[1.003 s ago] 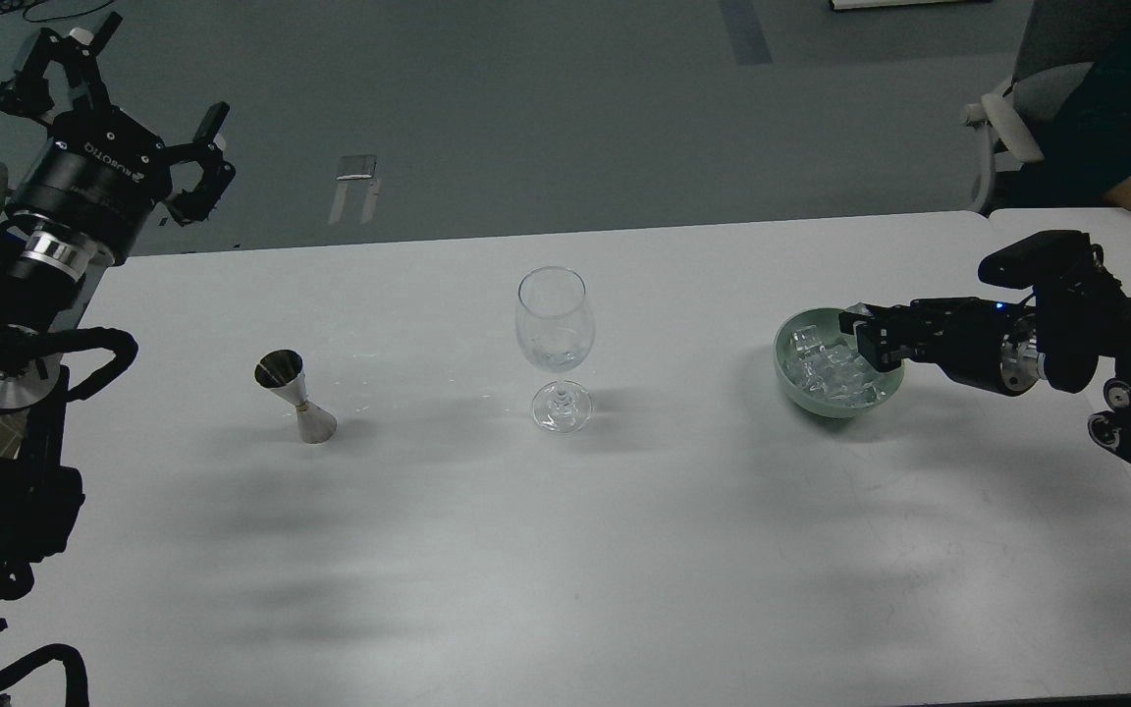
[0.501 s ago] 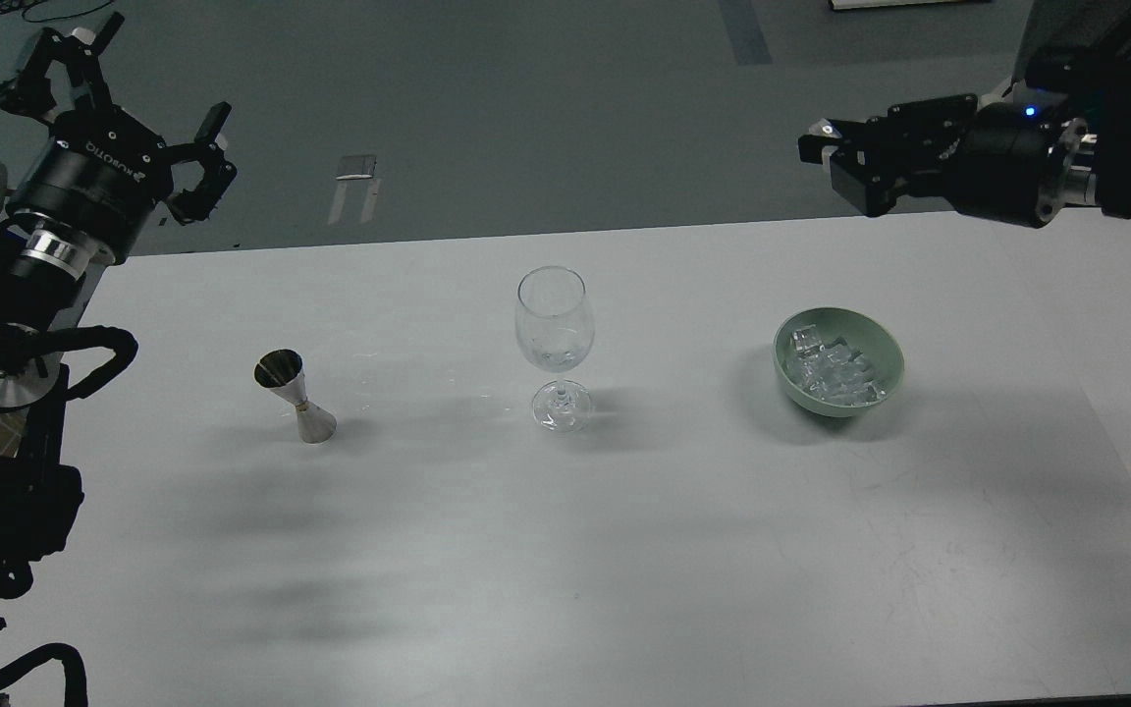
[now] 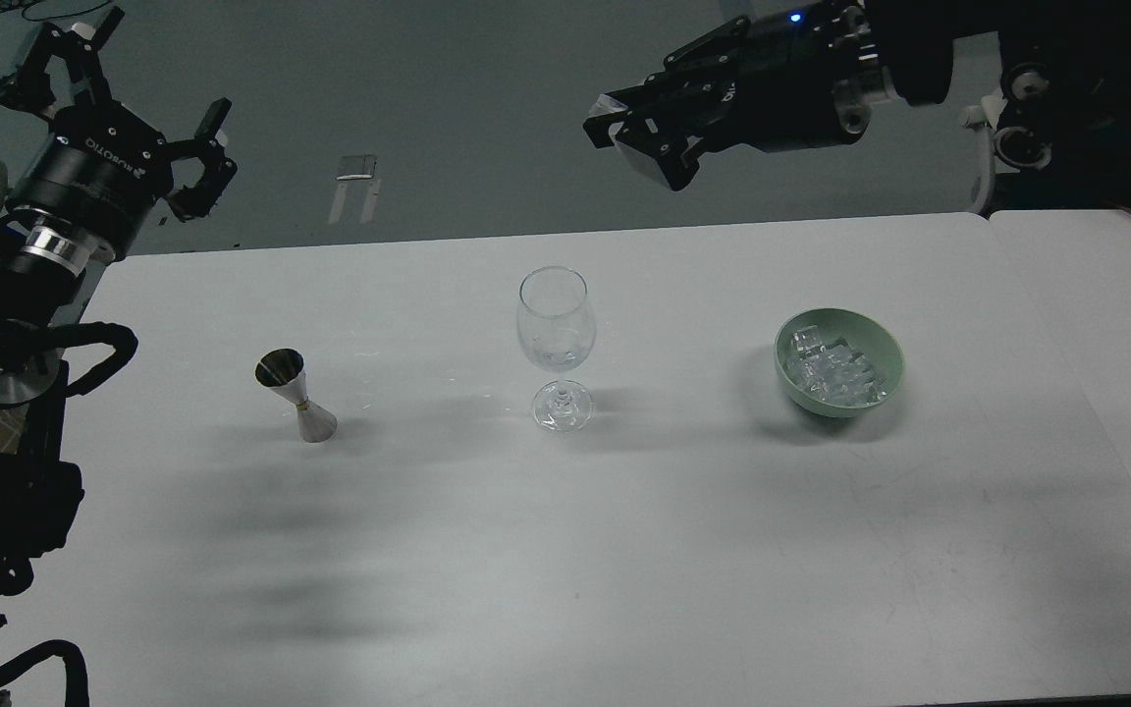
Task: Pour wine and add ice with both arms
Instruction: 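Move the right gripper over the wine glass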
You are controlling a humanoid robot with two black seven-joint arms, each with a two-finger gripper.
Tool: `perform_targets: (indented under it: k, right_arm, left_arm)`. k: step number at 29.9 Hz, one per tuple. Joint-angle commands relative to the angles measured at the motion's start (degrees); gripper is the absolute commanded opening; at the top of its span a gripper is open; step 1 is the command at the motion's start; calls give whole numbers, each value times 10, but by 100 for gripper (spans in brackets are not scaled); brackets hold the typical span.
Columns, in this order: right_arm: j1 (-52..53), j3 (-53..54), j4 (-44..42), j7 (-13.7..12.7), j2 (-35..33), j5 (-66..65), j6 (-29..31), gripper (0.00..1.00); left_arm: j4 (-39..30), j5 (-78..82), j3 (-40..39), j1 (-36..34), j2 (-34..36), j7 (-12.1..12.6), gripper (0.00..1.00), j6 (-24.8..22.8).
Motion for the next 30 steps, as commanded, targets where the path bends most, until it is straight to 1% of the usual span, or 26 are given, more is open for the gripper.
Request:
perform_targets:
  k: [1, 4, 5, 9, 12, 16, 21, 30]
  right_arm:
    - [17, -28, -21, 15, 33, 1, 35, 0]
    - [18, -50, -42, 34, 58, 1, 52, 0]
    - [18, -54, -48, 37, 62, 1, 57, 0]
    - [15, -76, -73, 55, 87, 1, 58, 0]
    - [8, -86, -94, 56, 110, 1, 58, 0]
    - [-2, -88, -145, 56, 148, 1, 58, 0]
    - [-9, -89, -171, 56, 179, 10, 58, 0]
    - [-26, -111, -195, 62, 194, 11, 58, 0]
  left_arm:
    - [0, 0, 0, 2, 0, 0, 98, 0]
    - [0, 0, 0, 3, 0, 0, 98, -1]
    - [0, 0, 0, 3, 0, -1, 98, -1]
    - [0, 0, 0, 3, 0, -1, 98, -2]
    - [0, 0, 0, 4, -1, -1, 98, -2]
    - [0, 0, 0, 4, -1, -1, 98, -2]
    - [0, 0, 0, 3, 1, -1, 98, -3]
    - [0, -1, -1, 4, 1, -2, 98, -3]
